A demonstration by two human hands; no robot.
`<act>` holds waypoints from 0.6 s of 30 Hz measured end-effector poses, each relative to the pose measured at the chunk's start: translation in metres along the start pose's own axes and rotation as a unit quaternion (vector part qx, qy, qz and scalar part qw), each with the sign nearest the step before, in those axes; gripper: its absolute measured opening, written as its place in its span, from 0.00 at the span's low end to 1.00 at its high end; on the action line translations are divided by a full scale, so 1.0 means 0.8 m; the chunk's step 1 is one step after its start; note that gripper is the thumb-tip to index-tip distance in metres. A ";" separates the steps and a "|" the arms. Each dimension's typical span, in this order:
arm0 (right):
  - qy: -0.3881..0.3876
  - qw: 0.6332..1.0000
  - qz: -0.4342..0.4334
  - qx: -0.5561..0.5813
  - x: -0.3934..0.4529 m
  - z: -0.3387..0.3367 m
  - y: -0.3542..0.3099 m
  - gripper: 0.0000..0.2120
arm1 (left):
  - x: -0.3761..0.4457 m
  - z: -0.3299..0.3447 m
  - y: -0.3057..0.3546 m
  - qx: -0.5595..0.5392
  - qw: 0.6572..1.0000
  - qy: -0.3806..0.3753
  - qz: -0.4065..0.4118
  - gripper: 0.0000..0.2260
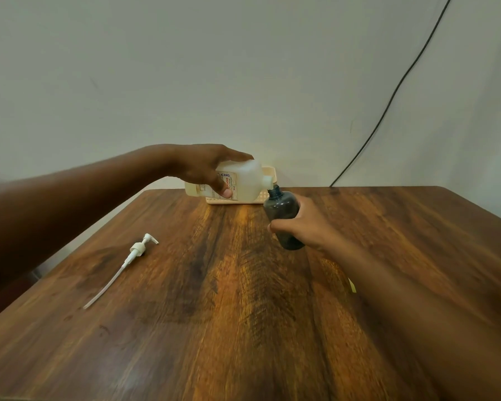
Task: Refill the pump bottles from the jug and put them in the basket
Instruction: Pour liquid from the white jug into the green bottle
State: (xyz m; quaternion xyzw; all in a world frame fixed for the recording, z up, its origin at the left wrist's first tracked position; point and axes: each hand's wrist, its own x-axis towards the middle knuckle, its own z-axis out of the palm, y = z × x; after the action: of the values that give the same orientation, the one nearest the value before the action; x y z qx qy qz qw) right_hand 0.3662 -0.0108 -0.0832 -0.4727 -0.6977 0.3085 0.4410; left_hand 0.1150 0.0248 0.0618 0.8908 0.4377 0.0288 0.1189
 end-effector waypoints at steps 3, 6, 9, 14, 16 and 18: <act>0.001 1.000 0.000 0.000 0.000 -0.001 -0.001 0.20 | 0.000 -0.001 0.004 0.008 1.000 0.001 -0.009 0.41; 0.003 1.000 -0.002 0.003 0.001 -0.002 0.000 0.21 | 0.001 -0.002 0.007 0.010 1.000 0.001 -0.011 0.41; 0.003 1.000 0.000 0.007 0.001 -0.003 0.002 0.22 | 0.000 -0.003 0.010 0.013 1.000 0.000 -0.011 0.41; -0.001 1.000 0.004 0.006 0.001 -0.002 0.004 0.24 | -0.001 -0.004 0.014 0.012 1.000 -0.003 -0.011 0.41; -0.001 1.000 0.004 0.008 0.001 -0.002 0.003 0.24 | -0.001 -0.004 0.014 0.012 1.000 -0.003 -0.012 0.41; 0.001 1.000 0.004 0.006 0.000 -0.003 0.002 0.22 | -0.001 -0.004 0.014 0.014 1.000 -0.004 -0.012 0.41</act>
State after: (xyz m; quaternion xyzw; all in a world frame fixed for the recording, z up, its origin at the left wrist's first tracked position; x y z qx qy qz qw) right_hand 0.3689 -0.0099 -0.0835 -0.4728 -0.6934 0.3142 0.4437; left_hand 0.1228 0.0178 0.0679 0.8870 0.4486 0.0176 0.1080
